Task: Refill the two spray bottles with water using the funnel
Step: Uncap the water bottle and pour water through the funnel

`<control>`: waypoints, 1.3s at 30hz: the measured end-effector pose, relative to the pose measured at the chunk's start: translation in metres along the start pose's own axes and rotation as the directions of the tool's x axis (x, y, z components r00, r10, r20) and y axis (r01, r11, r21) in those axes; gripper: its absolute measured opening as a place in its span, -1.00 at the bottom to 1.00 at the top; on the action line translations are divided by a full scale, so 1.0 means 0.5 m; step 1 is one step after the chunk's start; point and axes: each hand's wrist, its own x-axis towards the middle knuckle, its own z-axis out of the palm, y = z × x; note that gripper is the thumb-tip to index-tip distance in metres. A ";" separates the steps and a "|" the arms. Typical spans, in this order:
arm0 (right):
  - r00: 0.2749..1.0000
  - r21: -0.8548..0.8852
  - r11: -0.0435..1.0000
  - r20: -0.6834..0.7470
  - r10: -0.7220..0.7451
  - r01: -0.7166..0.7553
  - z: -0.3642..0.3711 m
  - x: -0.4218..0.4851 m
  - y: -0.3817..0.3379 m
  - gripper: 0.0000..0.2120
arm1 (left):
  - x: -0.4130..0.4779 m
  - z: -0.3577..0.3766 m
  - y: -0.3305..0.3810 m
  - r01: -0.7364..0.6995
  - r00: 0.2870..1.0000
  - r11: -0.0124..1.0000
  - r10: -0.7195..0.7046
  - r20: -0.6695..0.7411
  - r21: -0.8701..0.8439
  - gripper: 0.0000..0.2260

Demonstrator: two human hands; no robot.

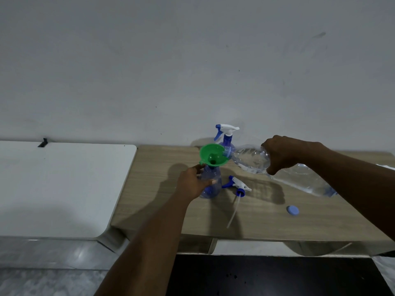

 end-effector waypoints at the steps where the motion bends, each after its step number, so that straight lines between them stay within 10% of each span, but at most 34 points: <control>1: 1.000 -0.002 1.000 0.003 0.003 -0.003 0.000 0.000 0.000 -0.58 | 0.000 0.000 0.000 0.000 1.000 1.000 0.000 0.000 -0.005 -0.40; 39: 1.000 -0.067 0.998 -0.015 -0.021 0.020 -0.003 0.010 0.004 -0.54 | 0.000 -0.001 0.003 0.005 1.000 1.000 -0.005 -0.001 0.013 -0.37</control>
